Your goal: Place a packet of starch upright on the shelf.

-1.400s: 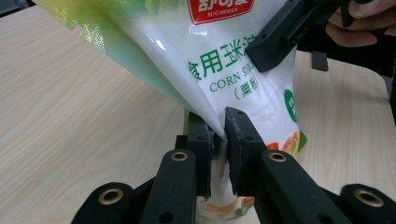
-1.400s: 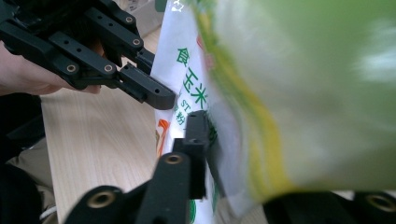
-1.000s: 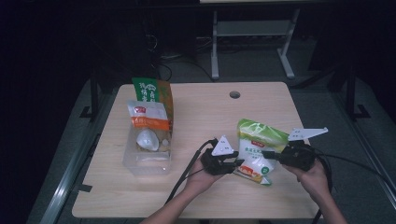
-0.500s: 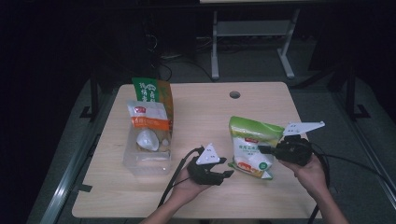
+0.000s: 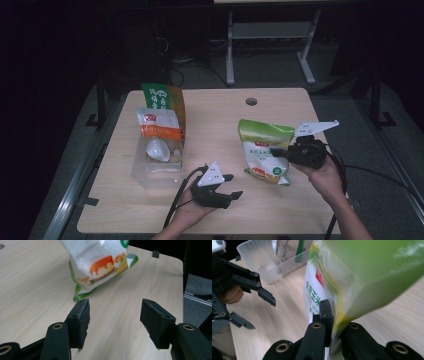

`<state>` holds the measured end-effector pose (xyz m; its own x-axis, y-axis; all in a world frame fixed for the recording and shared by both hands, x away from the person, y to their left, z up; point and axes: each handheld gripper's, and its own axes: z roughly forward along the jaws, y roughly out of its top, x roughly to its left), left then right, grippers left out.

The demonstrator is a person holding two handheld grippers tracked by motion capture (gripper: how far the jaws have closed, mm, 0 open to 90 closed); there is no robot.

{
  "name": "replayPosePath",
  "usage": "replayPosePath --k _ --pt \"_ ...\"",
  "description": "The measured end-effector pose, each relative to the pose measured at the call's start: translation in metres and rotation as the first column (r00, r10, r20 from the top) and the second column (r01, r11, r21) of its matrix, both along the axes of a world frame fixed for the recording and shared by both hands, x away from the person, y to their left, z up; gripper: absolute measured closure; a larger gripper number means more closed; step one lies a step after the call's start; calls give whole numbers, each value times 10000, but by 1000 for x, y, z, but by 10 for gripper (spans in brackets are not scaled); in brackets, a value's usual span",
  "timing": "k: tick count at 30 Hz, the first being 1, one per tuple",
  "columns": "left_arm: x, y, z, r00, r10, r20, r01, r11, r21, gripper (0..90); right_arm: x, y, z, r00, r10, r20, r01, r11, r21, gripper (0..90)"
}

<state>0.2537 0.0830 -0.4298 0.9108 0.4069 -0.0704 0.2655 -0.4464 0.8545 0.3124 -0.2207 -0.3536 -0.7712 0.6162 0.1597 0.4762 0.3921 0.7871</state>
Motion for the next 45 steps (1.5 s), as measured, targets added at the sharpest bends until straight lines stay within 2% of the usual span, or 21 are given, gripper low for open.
replayPosePath --k 2,4,10,12,13,15,18,23,28,36,40,45 --pt "-3 3 0 10000 -16 29 16 10000 2 399 2 5 3 10000 60 20 -60 10000 -25 896" --pt "-6 6 -1 9999 19 -115 -19 10000 -73 396 5 9 5 9999 125 34 -125 9999 6 896" --pt "-14 19 0 10000 -53 71 52 9999 150 380 13 23 14 9997 245 -28 -245 9997 65 896" --pt "-16 21 0 10000 -28 38 28 9999 118 374 15 29 18 9993 365 72 -365 9993 -39 896" --pt "-18 21 -1 10000 60 35 -60 10000 -64 371 16 32 19 9991 410 63 -410 9991 -65 896" --pt "-19 23 -3 9999 142 35 -142 9998 -164 362 19 39 23 9986 533 54 -532 9985 -107 896" --pt "-20 24 -4 9999 156 32 -155 9998 -100 357 24 47 27 9976 689 52 -688 9976 -42 897" --pt "-22 24 -2 9998 139 132 -136 9997 -225 352 31 64 35 9955 943 69 -944 9955 41 897" --pt "-23 25 -2 9996 123 238 -117 9996 -258 347 36 79 42 9927 1200 94 -1201 9927 93 897" --pt "-23 25 -3 9997 158 174 -151 9991 -401 327 41 101 56 9866 1627 121 -1628 9866 55 897" --pt "-23 26 -3 9997 159 206 -152 9993 -328 325 42 113 63 9820 1878 210 -1877 9822 -36 897" --pt "-23 27 -3 9994 259 222 -248 9986 -460 318 42 127 73 9764 2120 422 -2117 9773 -113 897"
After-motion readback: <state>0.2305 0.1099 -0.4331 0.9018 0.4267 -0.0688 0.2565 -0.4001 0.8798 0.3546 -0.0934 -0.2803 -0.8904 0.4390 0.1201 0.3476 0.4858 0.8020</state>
